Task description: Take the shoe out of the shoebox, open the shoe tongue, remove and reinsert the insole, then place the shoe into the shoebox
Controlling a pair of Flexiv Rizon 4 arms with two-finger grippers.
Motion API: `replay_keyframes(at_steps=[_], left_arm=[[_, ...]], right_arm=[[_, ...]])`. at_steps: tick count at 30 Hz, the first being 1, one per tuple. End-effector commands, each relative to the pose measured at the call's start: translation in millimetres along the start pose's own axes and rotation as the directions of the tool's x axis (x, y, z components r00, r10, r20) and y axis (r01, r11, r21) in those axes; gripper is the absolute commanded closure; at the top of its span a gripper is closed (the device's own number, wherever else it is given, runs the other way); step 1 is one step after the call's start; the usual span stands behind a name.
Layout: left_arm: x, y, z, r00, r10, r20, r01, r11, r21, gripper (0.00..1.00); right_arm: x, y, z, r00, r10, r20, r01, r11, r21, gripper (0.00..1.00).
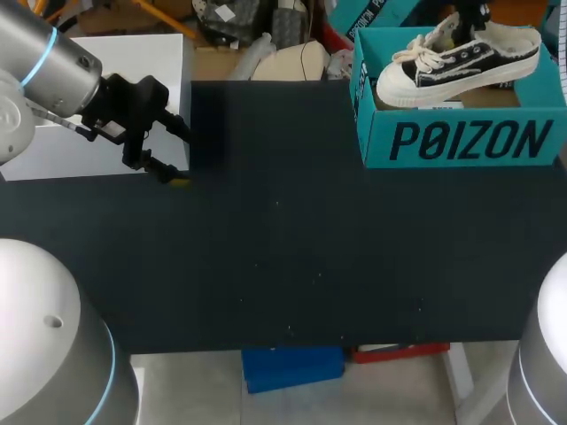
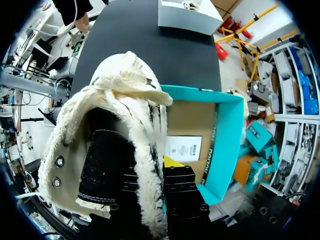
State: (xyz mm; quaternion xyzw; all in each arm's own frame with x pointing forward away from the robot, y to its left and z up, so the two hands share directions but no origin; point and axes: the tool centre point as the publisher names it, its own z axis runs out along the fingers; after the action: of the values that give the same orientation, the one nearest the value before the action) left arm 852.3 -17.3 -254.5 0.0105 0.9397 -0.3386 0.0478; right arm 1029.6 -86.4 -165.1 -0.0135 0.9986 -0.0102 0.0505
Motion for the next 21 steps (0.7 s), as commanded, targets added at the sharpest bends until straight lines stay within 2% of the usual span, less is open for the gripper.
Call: replay_keyframes(at_steps=[1,9,16,21], left_arm=[[0.5,0.6,1.4,1.000,0.001,0.004,-0.001,1.000,0.000,0.00],[0.5,0.6,1.4,1.000,0.001,0.004,-0.001,1.000,0.000,0.00],[0.5,0.6,1.4,1.000,0.001,0.004,-0.001,1.000,0.000,0.00],[0.5,0.6,1.4,1.000,0.001,0.004,-0.001,1.000,0.000,0.00]], right_arm=[[-36.8,-12.0,9.8,0.999,0.021,-0.031,-0.021,1.000,-0.007,1.00],[-63.5,-45.2,41.5,0.996,0.088,-0.026,-0.088,0.996,0.007,1.00],[-79.6,-57.3,64.2,0.991,0.132,-0.017,-0.132,0.991,-0.009,1.00],[-88.8,-59.1,75.7,0.990,0.143,-0.009,-0.144,0.989,-0.022,1.00]])
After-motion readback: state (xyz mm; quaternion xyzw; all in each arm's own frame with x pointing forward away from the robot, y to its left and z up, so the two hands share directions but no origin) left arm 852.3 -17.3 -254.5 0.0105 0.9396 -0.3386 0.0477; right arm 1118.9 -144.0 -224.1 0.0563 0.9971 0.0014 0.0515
